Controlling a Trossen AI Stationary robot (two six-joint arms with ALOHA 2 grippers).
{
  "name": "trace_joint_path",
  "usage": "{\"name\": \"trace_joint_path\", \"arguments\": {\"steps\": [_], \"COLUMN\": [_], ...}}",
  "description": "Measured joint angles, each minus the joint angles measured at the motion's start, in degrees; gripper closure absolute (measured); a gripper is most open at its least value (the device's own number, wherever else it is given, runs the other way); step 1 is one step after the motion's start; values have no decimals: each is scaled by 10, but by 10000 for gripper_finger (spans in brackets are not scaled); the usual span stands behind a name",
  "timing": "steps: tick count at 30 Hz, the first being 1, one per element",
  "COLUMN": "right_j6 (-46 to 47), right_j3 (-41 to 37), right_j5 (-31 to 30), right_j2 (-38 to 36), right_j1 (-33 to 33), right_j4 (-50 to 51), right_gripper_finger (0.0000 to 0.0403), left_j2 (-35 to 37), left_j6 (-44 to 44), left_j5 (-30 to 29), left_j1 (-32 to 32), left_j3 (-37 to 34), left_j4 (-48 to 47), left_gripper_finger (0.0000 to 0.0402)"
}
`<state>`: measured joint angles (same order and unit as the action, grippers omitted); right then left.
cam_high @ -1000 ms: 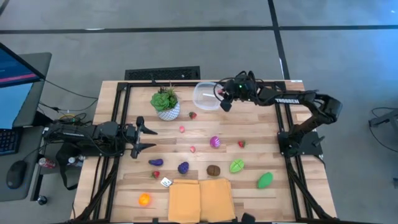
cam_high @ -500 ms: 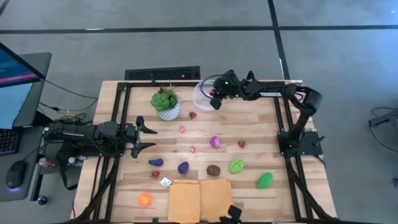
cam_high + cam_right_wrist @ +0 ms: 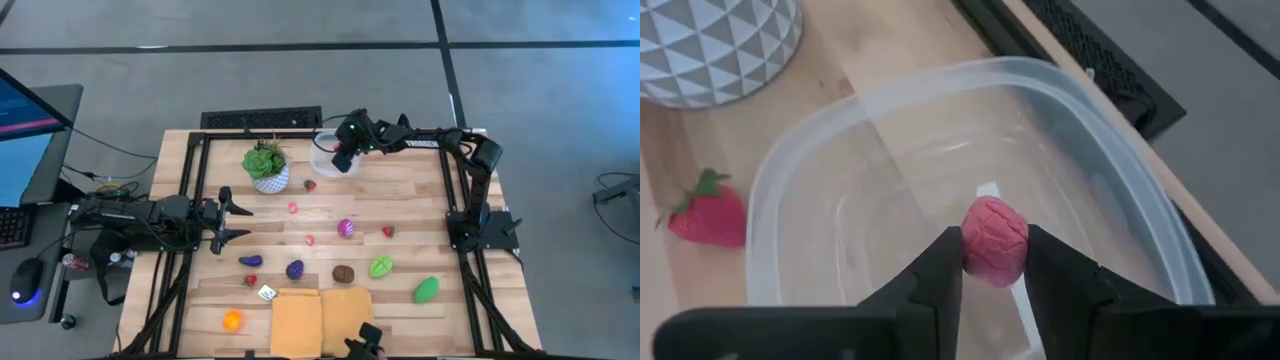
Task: Pick and placing Produce into tupperware
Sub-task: Put the top right peach into the transparent bin, then put the top peach into the transparent bin
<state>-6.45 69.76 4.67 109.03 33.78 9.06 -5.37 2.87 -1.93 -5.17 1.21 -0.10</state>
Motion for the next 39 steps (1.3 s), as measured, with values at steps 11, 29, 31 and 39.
{"name": "trace_joint_path", "arguments": {"steps": [11, 29, 31, 39], "right_j6": [-5, -45, -45, 37], "right_j3": [0, -17, -37, -203], "right_j5": [7, 5, 5, -24], "right_j2": [-3, -152, -176, -318], "right_j1": [1, -88, -106, -192], "right_j4": [18, 95, 113, 59], "right_gripper_finger": [166, 133, 133, 133], "left_j2": [0, 0, 0, 0], "left_j6": [1, 3, 3, -38], "left_j5": [0, 0, 0, 0], "left_j1": [0, 0, 0, 0], "left_j3": [0, 0, 0, 0], "left_j4": [0, 0, 0, 0], "left_gripper_finger": [168, 168, 168, 168]}}
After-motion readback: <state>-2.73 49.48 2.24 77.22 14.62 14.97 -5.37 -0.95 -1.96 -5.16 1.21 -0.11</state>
